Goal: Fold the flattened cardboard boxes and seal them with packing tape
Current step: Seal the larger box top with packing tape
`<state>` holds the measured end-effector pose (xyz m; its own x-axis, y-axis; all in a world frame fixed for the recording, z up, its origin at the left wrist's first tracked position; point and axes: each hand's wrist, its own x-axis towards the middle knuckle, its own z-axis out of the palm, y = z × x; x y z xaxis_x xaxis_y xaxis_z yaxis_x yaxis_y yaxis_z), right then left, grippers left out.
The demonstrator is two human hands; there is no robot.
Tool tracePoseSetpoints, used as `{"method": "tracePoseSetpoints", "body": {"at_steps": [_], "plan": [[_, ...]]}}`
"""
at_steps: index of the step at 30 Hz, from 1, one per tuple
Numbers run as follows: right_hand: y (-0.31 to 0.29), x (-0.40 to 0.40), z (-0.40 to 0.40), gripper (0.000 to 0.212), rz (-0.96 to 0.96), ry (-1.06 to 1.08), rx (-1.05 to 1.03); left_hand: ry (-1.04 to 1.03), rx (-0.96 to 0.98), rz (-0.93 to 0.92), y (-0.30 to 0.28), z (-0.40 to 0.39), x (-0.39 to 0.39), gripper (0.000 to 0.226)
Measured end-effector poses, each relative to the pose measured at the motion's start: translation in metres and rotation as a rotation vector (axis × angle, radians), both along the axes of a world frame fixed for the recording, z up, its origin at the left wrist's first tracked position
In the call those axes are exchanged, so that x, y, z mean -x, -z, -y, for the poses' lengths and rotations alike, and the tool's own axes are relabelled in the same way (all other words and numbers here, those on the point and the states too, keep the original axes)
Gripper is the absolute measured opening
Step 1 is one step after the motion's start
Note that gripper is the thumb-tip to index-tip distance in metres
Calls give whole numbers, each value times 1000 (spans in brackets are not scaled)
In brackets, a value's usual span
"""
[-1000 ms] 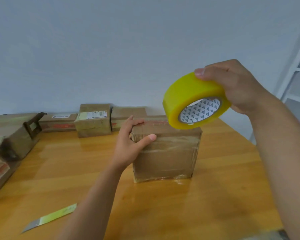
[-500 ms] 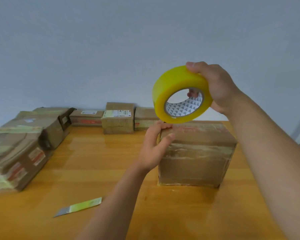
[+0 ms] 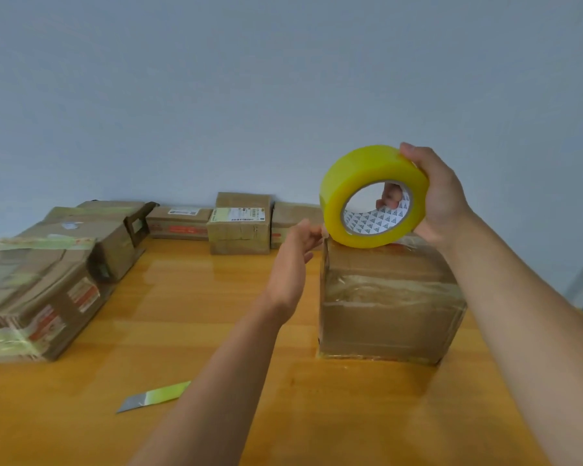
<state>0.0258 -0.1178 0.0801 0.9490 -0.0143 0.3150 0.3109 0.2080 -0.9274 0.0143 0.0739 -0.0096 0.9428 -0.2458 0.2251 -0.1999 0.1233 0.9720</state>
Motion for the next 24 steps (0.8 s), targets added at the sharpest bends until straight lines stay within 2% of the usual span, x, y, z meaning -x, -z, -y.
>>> {"method": "tracePoseSetpoints", "body": {"at_steps": [4,10,17,22,24], "plan": [[8,-3,5,45,-6,-19,-37,-56,22,-29,-7,2,0,57],[12,-2,8,48,-19,-63,-45,-77,-23,-53,-17,3,-3,54],[12,2,14,50,-95,-85,-6,-27,32,-148,-24,3,-3,26],[12,7,20,51,-126,-67,69,-53,18,-170,-30,3,0,47],[14,9,23,70,-129,-81,110,-70,5,-174,-33,3,0,46]]}}
